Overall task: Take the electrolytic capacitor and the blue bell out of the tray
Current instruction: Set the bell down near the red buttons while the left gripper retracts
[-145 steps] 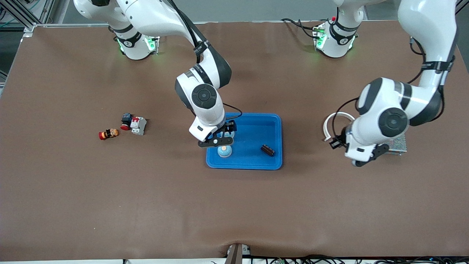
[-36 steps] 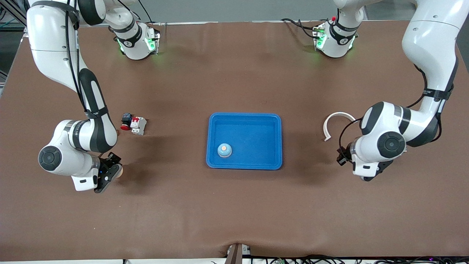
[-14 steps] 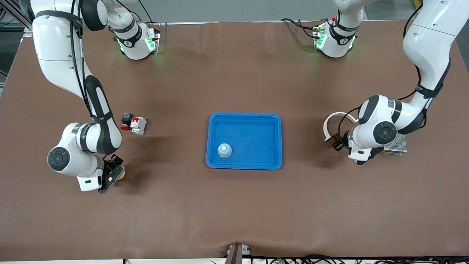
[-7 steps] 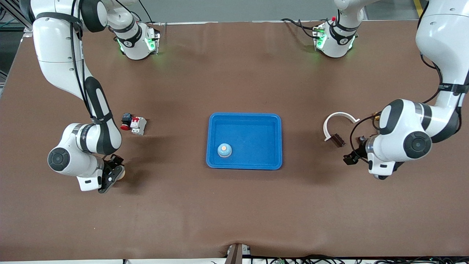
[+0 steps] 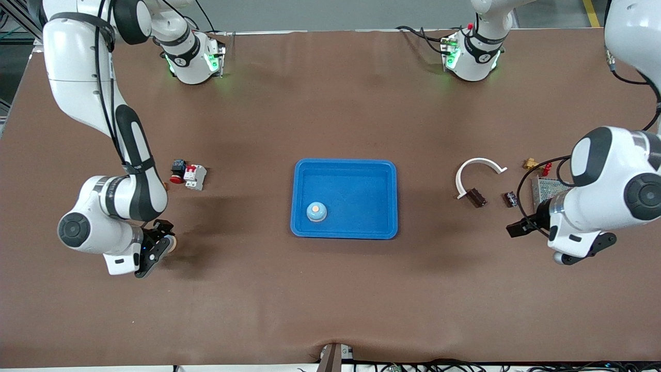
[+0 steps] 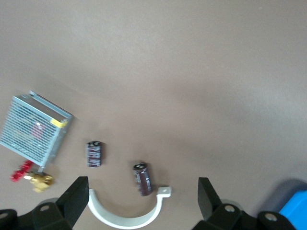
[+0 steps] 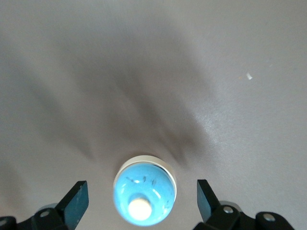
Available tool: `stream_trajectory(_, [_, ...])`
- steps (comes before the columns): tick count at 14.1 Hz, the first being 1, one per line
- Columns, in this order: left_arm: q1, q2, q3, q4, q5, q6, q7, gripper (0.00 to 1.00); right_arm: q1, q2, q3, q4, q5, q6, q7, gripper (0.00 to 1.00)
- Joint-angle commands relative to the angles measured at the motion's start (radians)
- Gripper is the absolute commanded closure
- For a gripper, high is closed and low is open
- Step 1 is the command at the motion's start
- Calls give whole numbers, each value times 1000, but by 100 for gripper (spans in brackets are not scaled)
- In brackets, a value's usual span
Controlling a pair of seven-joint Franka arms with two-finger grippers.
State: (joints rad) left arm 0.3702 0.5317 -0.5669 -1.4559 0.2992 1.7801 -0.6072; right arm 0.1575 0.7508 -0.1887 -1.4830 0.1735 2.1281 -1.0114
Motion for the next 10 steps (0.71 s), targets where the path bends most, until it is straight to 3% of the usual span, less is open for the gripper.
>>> stream_trajectory(1, [10,-85,7,-6,-6,-92,131,0,16,-27,11,102,6,-166,161,0])
stream_trajectory(6, [70,-203,1,49,-14,-227,395,0,114,-83,12,132,6,-284,518,0])
stream_trajectory(10, [69,-242,-2,87,-23,-300,420,0,207,-113,12,130,7,-301,767,0])
